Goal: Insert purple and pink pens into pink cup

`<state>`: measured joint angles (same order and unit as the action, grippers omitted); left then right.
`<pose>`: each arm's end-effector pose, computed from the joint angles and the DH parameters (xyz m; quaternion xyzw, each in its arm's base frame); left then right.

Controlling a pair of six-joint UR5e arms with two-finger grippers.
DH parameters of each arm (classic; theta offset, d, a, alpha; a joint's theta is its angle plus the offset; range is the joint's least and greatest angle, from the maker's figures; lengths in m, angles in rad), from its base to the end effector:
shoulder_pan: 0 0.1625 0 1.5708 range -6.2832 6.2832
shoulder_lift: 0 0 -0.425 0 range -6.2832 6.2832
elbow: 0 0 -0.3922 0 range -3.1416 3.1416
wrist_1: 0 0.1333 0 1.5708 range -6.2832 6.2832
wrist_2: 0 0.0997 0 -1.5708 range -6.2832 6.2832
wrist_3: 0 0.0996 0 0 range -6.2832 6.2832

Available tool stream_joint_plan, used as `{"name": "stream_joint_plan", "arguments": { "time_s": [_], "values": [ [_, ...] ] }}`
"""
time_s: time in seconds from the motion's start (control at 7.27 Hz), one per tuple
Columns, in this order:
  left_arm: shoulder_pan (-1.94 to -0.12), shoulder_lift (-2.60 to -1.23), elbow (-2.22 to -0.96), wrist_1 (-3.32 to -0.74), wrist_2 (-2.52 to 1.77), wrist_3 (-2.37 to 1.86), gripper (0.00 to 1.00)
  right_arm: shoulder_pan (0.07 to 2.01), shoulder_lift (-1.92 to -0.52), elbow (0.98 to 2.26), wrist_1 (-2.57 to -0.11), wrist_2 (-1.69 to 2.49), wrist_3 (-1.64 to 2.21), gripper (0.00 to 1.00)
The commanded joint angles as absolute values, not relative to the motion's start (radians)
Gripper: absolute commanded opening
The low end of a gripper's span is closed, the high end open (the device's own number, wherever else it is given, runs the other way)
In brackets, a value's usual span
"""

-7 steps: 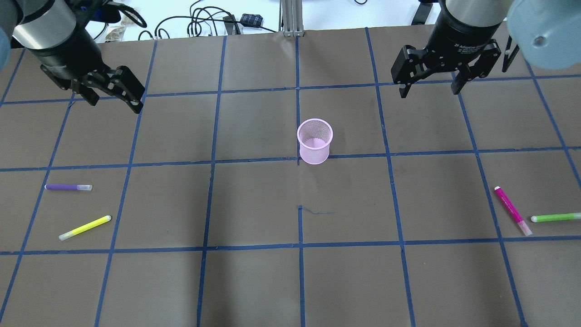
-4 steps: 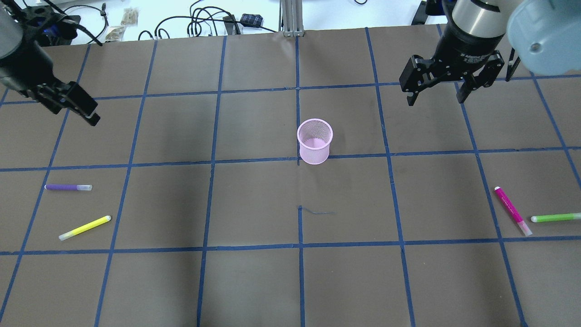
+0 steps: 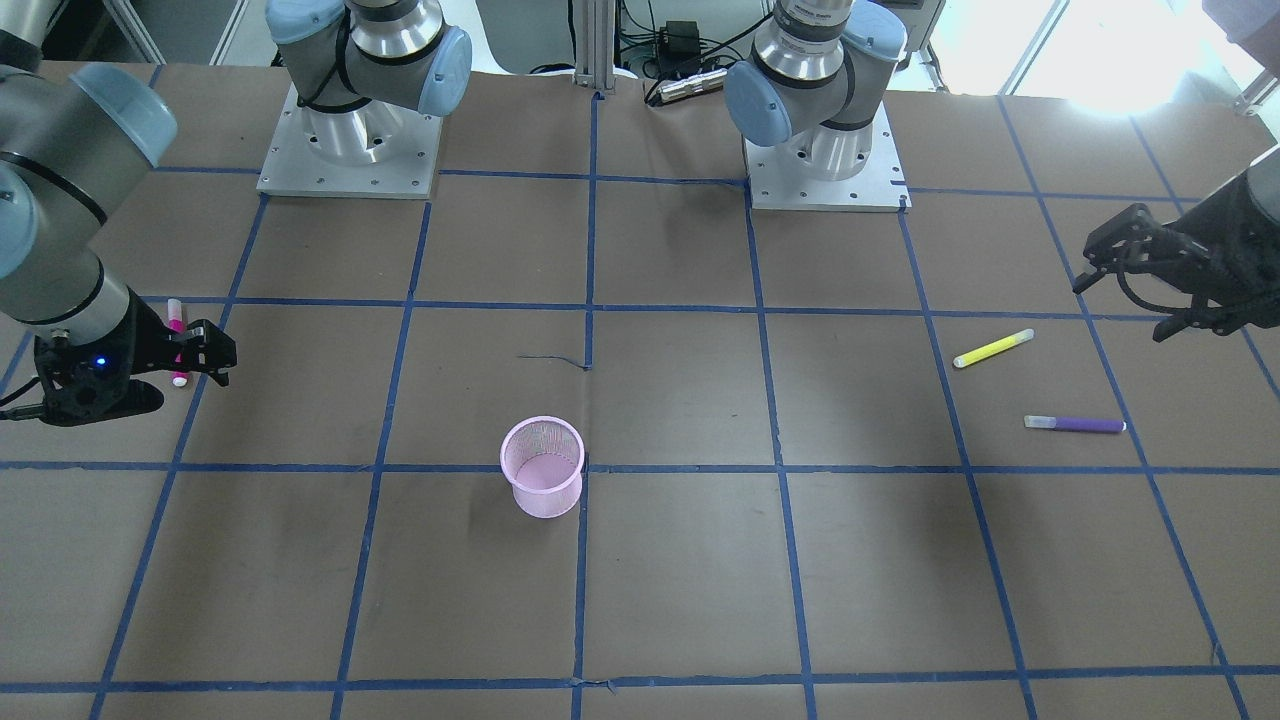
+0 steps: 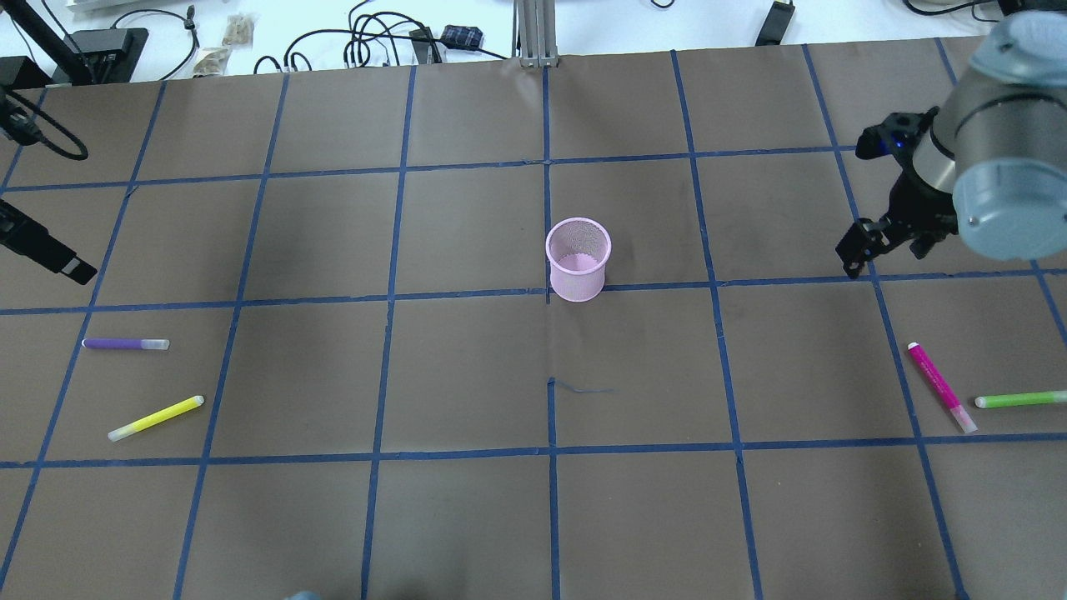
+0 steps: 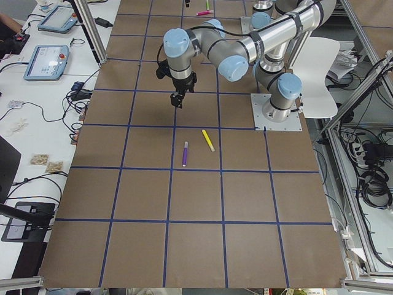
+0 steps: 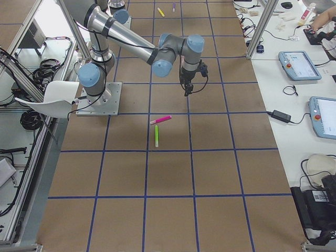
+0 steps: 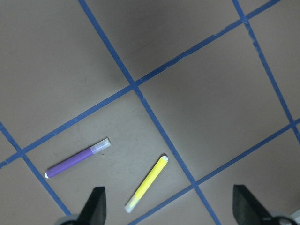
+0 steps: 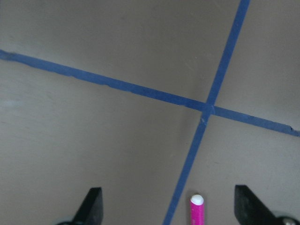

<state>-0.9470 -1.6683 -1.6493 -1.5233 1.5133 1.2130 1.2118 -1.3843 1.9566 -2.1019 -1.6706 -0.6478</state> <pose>0.1872 -0.4981 0.4054 -0.2879 -0.9551 -0.0162 0.0684 -0.0616 -0.5153 0.2646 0.1447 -0.9880 -0.0421 0.0338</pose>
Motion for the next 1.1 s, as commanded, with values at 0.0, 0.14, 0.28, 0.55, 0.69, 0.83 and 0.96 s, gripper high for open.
{"name": "stream_joint_plan", "arguments": {
  "time_s": [0.0,0.14,0.28,0.55,0.69,0.83,0.96],
  "values": [
    [-0.836,-1.765,-1.66,-1.423,1.446,1.471,0.95,1.137,-1.381,2.145,-2.34,-1.716,-0.807,1.0],
    [-0.784,-1.828,-1.661,-1.387,1.41,1.615,0.95,1.135,-1.381,2.164,-2.347,-1.732,-0.839,1.0],
    [-0.755,-1.882,-1.663,-1.312,1.388,1.744,0.95,1.128,-1.367,2.167,-2.349,-1.738,-0.83,0.89],
    [-0.707,-1.983,-1.661,-1.219,1.356,2.004,0.95,1.054,-1.351,2.167,-2.349,-1.721,-0.834,0.88],
    [-0.69,-2.032,-1.664,-1.209,1.356,2.173,0.95,1.048,-1.335,2.169,-2.35,-1.721,-0.836,0.88],
    [-0.687,-2.057,-1.675,-1.216,1.356,2.319,0.95,1.046,-1.318,2.168,-2.35,-1.721,-0.83,0.88],
    [-0.675,-2.075,-1.704,-1.209,1.358,2.441,0.95,1.046,-1.316,2.168,-2.349,-1.721,-0.828,0.87]
  ]
}}
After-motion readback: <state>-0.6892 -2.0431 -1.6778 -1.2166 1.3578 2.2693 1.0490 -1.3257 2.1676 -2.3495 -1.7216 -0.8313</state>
